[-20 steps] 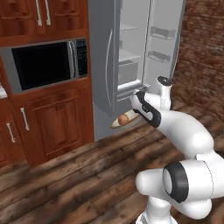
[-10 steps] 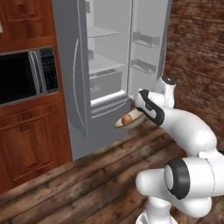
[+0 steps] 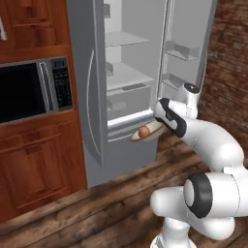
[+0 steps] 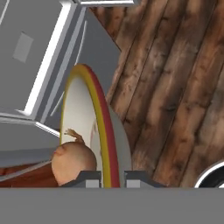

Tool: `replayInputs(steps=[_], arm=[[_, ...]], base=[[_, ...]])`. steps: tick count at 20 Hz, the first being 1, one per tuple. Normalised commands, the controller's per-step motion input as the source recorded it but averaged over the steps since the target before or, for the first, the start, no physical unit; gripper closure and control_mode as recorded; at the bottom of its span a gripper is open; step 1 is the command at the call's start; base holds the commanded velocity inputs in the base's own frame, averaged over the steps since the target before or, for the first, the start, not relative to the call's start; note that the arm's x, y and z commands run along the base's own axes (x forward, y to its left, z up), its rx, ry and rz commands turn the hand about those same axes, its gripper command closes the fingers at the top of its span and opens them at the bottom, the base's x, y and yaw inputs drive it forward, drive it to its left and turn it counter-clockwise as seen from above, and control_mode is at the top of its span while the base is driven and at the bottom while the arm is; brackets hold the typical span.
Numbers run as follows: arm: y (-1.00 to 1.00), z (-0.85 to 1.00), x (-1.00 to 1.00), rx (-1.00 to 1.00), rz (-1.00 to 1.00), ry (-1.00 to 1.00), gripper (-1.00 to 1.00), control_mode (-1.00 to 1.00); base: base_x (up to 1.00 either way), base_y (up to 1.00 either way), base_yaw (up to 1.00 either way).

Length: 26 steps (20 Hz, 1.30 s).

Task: Move the cup from next to the sink to the open cabinet. Then, move the bowl with the onion to the fridge to clear the area for faucet cleaning.

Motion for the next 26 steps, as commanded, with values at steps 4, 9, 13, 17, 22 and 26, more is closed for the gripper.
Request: replayInputs(steps=[4,9,13,17,22,26], arm=[[0.0,0.0,0.0,0.0,0.0,0.0,1.0,1.0],[0.0,0.0,0.0,0.0,0.0,0.0,1.0,1.0],[0.0,0.0,0.0,0.0,0.0,0.0,1.0,1.0],[0.0,0.0,0.0,0.0,0.0,0.0,1.0,1.0],[0.0,0.0,0.0,0.0,0.0,0.0,1.0,1.0],[0.0,0.54,-0.07,0.0,0.0,-0.1,1.0,-1.0]], base=[[0.68,-0.73,0.18],[0.82,-0.5,0.07],[0.93,-0.1,0.01],[0.8,0.07,0.0],[0.78,0.03,0.0],[0.12,0.0,0.0]])
